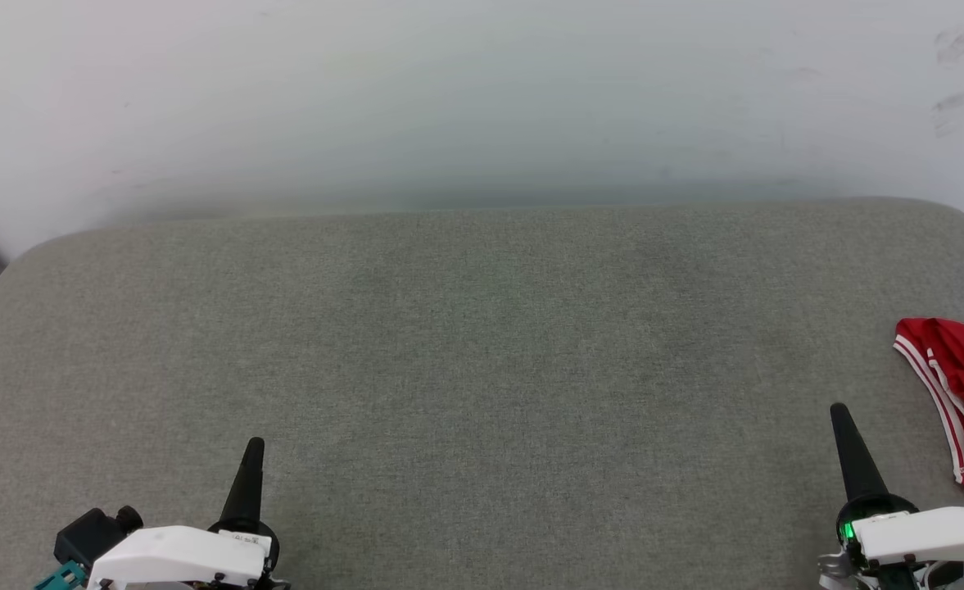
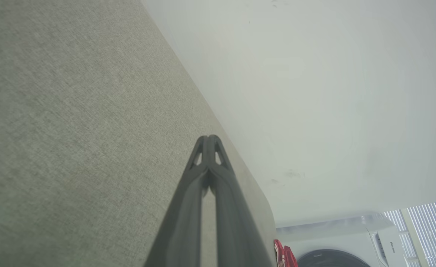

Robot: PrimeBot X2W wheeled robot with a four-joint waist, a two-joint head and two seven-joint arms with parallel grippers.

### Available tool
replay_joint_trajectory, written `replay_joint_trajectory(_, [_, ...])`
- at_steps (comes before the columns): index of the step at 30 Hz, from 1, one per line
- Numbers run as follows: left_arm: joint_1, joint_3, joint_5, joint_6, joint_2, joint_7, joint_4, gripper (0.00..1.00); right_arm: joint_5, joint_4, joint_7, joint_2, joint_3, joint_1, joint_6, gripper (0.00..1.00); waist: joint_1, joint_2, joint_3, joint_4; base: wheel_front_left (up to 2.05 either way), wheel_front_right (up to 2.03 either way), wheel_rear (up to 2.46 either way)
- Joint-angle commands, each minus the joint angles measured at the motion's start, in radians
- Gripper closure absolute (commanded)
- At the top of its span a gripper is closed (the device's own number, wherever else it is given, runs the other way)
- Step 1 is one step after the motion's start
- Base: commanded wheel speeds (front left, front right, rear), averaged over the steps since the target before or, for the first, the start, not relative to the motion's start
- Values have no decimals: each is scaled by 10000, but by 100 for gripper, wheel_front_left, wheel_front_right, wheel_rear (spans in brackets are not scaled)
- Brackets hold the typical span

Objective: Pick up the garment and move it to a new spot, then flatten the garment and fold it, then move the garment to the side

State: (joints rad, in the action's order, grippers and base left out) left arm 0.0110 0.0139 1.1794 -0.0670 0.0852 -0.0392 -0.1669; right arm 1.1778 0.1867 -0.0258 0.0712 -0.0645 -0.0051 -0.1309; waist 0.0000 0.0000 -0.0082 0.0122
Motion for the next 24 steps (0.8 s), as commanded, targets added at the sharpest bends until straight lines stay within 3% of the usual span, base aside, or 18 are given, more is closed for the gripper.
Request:
replay_joint_trajectory(1, [-232,77,268,-76,60,51,5,100,276,-44,49,74,-23,-300,0,100,0,0,3,-3,0,0,0])
replay_joint_trajectory(24, [-699,304,2371,-354,21,594,-367,100,2324,255,594,46,-110,-675,1,100,0,0,49,-52,0,0,0])
